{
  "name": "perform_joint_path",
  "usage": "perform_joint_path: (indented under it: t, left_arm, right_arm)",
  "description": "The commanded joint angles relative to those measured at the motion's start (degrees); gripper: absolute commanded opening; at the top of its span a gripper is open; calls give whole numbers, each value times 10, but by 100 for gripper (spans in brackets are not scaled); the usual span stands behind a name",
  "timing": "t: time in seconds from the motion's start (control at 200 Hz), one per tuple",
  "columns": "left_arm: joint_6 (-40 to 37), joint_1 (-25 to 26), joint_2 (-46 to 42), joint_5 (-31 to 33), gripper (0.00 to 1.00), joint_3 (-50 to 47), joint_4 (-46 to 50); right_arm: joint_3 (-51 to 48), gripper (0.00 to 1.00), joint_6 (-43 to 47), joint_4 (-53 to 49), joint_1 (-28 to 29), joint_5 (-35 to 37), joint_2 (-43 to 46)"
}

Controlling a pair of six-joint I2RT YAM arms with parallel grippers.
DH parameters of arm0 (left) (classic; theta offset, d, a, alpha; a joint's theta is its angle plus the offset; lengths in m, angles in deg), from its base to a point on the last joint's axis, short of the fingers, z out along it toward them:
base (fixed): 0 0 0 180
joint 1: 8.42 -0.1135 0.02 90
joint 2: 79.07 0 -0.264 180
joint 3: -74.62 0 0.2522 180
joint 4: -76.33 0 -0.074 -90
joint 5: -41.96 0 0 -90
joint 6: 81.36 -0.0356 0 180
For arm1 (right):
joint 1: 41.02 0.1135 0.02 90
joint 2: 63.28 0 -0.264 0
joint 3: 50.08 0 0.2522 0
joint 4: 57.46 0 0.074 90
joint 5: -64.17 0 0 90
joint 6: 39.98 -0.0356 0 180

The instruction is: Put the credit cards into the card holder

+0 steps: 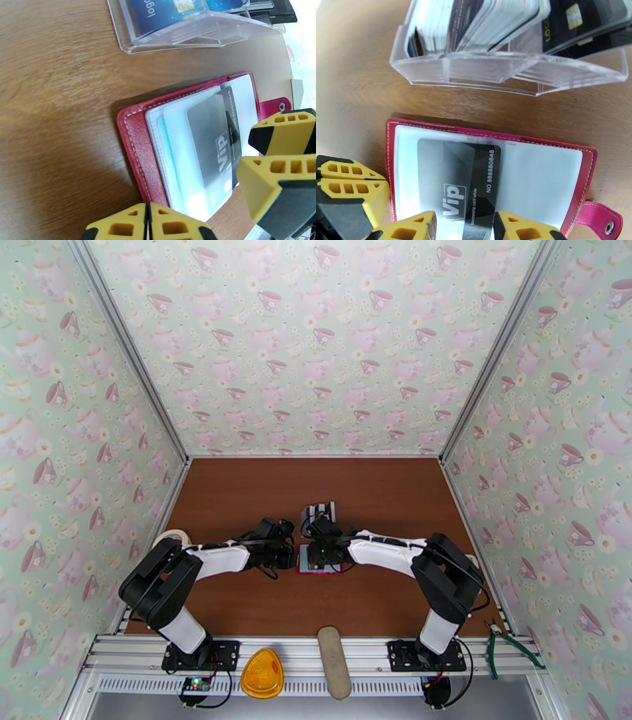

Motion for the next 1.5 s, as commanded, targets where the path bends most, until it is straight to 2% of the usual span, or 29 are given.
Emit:
perform_joint_path:
  t: [0.0, 0.957, 1.292, 1.498]
  left_arm:
    - [4, -2, 13, -4, 11, -6, 2]
    - [4, -2, 13, -6, 11, -5, 6]
    - [4, -2, 13, -5, 11, -5, 7]
    - [2, -3, 6, 3, 12, -5, 12]
  right_arm:
    - [4, 44, 12, -4, -4, 1, -16]
    - [25, 42, -8, 44, 11, -70, -32]
    - [27, 41, -7, 44, 17, -72, -30]
    - [18, 45, 0, 14, 13, -35, 6]
